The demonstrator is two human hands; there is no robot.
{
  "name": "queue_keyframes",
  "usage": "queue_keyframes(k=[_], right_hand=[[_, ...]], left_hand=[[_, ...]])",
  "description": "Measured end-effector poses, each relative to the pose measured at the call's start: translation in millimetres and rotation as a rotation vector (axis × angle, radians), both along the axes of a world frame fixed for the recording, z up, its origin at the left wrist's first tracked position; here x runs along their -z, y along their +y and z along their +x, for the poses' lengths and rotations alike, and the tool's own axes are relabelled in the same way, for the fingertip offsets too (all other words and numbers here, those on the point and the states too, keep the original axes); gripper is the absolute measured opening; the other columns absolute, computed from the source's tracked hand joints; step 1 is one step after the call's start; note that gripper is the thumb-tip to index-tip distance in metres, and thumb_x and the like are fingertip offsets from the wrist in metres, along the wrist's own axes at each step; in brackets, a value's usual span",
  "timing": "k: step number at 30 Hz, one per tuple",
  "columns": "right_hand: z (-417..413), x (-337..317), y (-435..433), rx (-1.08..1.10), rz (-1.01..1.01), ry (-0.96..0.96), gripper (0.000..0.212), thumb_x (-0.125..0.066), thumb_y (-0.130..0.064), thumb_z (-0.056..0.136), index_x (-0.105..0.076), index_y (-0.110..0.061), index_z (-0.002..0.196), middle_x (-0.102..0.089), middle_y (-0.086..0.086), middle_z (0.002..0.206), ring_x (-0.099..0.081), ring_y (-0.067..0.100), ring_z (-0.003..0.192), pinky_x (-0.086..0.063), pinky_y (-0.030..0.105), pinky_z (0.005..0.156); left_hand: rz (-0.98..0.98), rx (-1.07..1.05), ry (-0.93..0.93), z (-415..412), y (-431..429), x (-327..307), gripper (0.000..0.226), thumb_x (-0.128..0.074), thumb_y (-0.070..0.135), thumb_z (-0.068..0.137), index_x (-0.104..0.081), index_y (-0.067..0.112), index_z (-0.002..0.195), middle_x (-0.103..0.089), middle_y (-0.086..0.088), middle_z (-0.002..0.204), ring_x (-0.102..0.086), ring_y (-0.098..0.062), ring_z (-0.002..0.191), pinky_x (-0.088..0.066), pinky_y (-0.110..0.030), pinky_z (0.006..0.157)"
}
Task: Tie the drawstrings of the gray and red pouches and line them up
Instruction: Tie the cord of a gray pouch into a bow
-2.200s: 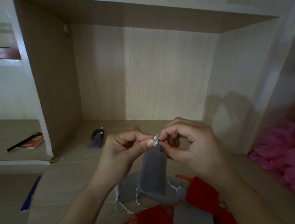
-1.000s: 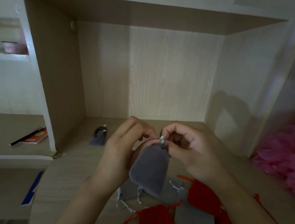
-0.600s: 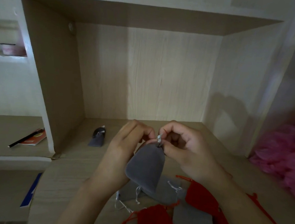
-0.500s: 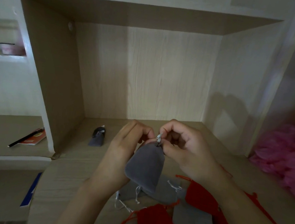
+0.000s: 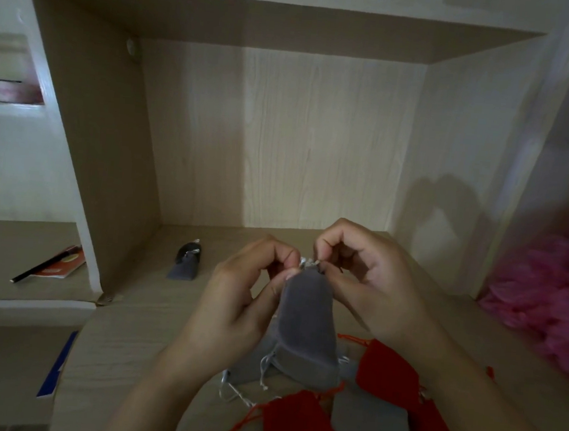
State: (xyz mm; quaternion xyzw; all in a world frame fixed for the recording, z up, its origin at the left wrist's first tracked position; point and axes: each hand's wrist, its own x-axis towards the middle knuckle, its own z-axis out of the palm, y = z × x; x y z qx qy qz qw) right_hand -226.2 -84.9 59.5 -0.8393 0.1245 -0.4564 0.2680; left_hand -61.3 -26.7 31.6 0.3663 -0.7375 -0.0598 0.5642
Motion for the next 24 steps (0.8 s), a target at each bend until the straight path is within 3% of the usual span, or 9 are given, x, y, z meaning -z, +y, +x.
queue_keyframes(k=[7, 11, 14, 19, 22, 24], right_hand=[[3.8, 2.0, 2.0, 0.061, -0.136, -0.078, 0.005, -0.054, -0.006, 0.072, -0.052, -0.011, 0.074, -0.049, -0.007, 0.071, -0.047, 0.006, 0.063, -0.039, 0.018, 0.059], [4.7, 1.4, 3.5, 0.107, -0.202, -0.076, 0.009, -0.057, -0.001, 0.072, -0.052, -0.008, 0.073, -0.048, -0.006, 0.071, -0.046, 0.005, 0.063, -0.036, 0.011, 0.060], [2.7, 1.6, -1.2, 0.164, -0.292, 0.003, 0.012, -0.058, 0.000, 0.073, -0.052, -0.010, 0.074, -0.049, -0.005, 0.073, -0.046, 0.007, 0.064, -0.035, 0.012, 0.060], [5.3, 21.2, -18.1, 0.213, -0.362, 0.184, 0.011, -0.054, -0.009, 0.077, -0.047, -0.016, 0.077, -0.042, -0.015, 0.077, -0.044, 0.009, 0.066, -0.036, 0.018, 0.059], [7.4, 32.6, -25.6, 0.244, -0.361, 0.215, 0.010, -0.052, -0.014, 0.078, -0.044, -0.020, 0.079, -0.039, -0.017, 0.077, -0.043, 0.011, 0.065, -0.037, 0.024, 0.057], [9.0, 36.1, -27.4, 0.248, -0.329, 0.194, 0.010, -0.052, -0.015, 0.078, -0.044, -0.020, 0.079, -0.040, -0.016, 0.076, -0.045, 0.012, 0.064, -0.038, 0.025, 0.056]], left_hand=[[0.067, 0.048, 0.098, 3.0, -1.2, 0.7, 0.014, -0.055, 0.002, 0.085, -0.059, 0.015, 0.086, -0.061, -0.003, 0.082, -0.058, -0.023, 0.077, -0.048, -0.037, 0.069], [0.131, 0.120, 0.194, 1.2, -3.1, 0.8, 0.017, -0.053, -0.006, 0.088, -0.060, 0.009, 0.085, -0.062, -0.001, 0.079, -0.060, -0.014, 0.074, -0.049, -0.026, 0.067], [0.285, 0.237, 0.307, 5.1, -9.4, 2.1, 0.010, -0.053, 0.008, 0.090, -0.060, 0.005, 0.084, -0.062, 0.000, 0.077, -0.057, -0.010, 0.071, -0.047, -0.018, 0.065], [0.612, 0.268, 0.377, 23.8, -26.0, 13.8, 0.049, -0.057, 0.038, 0.086, -0.057, -0.010, 0.094, -0.055, -0.015, 0.082, -0.050, -0.022, 0.076, -0.044, -0.023, 0.069], [0.705, 0.190, 0.290, 27.6, -28.6, 15.1, 0.037, -0.072, 0.027, 0.075, -0.065, -0.001, 0.097, -0.068, -0.010, 0.087, -0.062, -0.015, 0.082, -0.049, -0.020, 0.075], [0.743, 0.101, 0.257, 28.3, -31.0, 15.6, 0.024, -0.074, 0.014, 0.066, -0.069, 0.006, 0.089, -0.071, -0.005, 0.081, -0.064, -0.012, 0.076, -0.051, -0.017, 0.070]])
